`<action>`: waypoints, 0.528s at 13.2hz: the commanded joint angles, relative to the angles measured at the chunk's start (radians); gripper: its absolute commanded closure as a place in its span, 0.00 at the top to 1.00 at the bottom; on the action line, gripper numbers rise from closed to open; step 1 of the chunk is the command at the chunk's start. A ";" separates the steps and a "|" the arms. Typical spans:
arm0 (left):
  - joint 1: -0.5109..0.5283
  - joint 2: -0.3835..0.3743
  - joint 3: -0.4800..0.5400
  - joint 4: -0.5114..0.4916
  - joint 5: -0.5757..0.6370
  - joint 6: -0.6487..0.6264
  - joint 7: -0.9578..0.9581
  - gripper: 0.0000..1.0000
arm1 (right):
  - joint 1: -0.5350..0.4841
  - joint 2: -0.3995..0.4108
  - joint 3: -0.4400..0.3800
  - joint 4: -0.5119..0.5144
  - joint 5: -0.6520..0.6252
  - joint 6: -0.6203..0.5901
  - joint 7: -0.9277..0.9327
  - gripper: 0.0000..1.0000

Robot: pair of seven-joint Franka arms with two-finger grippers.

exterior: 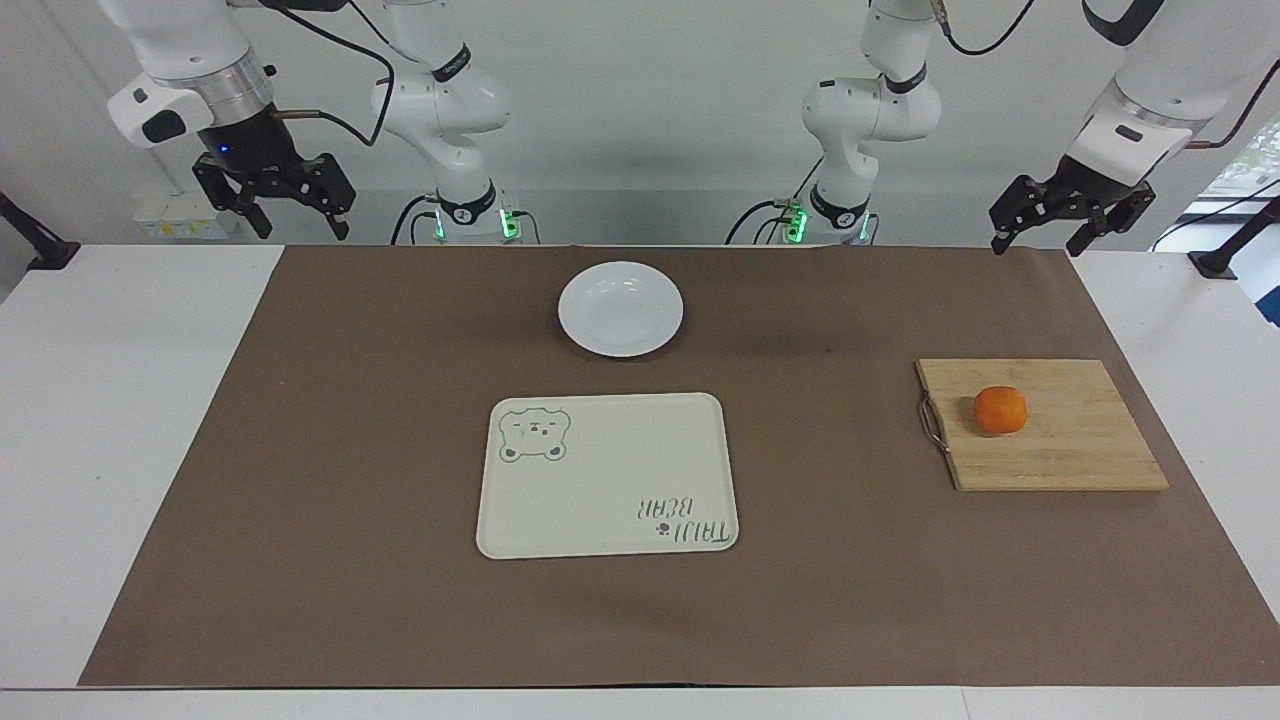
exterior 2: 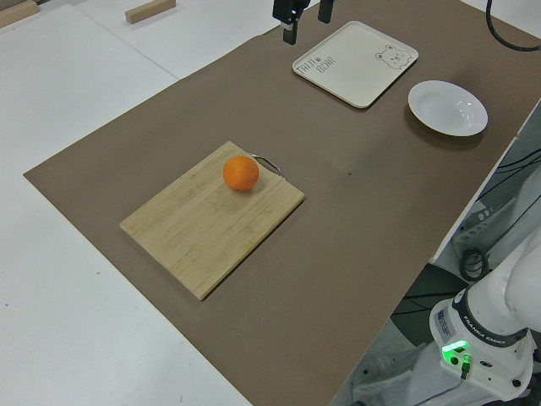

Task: Place orange and plate with both arms

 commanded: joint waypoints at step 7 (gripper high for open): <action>0.007 -0.009 -0.006 -0.068 0.009 0.043 0.026 1.00 | -0.011 0.004 0.011 0.011 -0.009 0.006 0.002 1.00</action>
